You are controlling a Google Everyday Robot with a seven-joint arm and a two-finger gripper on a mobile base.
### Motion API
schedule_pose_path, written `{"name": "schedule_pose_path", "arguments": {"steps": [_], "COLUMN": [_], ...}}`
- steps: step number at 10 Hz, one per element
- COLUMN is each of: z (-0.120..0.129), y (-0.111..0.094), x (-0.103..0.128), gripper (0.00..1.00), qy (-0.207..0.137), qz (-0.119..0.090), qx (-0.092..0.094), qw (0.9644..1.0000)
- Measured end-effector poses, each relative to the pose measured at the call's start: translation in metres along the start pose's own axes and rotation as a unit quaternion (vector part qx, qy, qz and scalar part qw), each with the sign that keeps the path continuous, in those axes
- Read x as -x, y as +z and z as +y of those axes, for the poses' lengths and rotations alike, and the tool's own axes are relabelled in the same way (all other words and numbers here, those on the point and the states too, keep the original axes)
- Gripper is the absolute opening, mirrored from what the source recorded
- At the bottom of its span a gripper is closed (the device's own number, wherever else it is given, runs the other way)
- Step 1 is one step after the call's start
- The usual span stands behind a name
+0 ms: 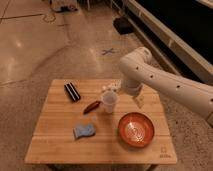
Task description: Pick up the ceramic cup
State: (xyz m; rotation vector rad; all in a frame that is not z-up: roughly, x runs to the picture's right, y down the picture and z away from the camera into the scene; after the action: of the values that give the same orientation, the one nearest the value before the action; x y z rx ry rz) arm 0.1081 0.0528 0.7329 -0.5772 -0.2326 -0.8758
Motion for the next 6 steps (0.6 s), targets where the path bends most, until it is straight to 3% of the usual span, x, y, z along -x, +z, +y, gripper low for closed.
{"name": "schedule_pose_path", "arguments": {"steps": [6], "z": [-0.022], "y": [0.019], "x": [0.014], "gripper": [0.80], "qy": [-0.025], "qz": [0.006], "qx": [0.001], "qw": [0.9997]}}
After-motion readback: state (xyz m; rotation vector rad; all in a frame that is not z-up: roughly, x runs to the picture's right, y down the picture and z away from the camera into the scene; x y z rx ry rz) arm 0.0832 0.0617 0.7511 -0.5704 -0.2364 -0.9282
